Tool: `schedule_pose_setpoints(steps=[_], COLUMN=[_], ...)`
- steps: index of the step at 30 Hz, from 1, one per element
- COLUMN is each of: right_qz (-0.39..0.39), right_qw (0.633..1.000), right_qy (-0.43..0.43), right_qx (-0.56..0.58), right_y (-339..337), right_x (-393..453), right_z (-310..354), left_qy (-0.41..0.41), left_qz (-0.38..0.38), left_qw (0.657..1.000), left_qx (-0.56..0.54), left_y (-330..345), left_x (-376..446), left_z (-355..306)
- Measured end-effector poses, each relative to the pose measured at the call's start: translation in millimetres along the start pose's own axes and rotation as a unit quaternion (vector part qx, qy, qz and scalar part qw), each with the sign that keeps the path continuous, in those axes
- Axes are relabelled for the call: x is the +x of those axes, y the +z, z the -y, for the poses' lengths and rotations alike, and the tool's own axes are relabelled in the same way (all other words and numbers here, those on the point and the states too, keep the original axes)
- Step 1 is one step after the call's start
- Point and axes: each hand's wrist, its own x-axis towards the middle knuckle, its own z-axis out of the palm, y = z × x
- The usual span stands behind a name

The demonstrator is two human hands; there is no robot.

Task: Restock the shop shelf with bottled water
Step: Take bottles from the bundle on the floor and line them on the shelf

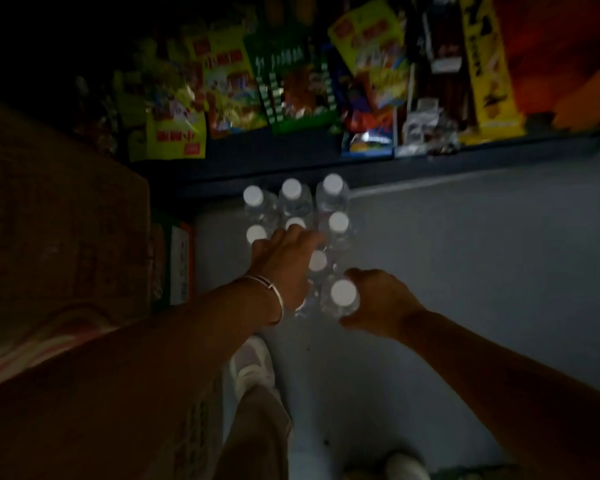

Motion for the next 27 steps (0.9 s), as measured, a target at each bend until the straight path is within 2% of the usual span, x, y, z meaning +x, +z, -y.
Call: schedule_pose_setpoints(steps=[4,8,17,21,27], right_qz=[-0.018,-0.040,-0.097,-0.138,-0.220], right_qw=[0.997,0.988,0.953,0.941,0.905], right_qy=[-0.064,-0.125,-0.263,-0.305,-0.352], right_qx=[0.030,0.076,0.113,0.055,0.089], right_y=[-79.4,-175.3,-393.6,-478.0,-576.8], right_x=[-49.8,-103.1,-242.2,-312.1,-404.4], right_z=[37.2,86.6,241.1,321.3,431.9], left_qy=[0.016,0.024,0.077,0.034,0.061], left_qz=[0.037,0.051,0.009,-0.079,-0.132], left_qw=[0.999,0.998,0.996,0.996,0.987], left_qx=[0.001,0.016,-0.033,0.014,-0.075], left_y=[-68.4,-165.8,-423.7,-525.8,-656.9], left_x=[-25.3,-66.1,-222.1,-294.7,-393.6], left_z=[-22.8,-44.5,-109.8,-116.6,-107.7])
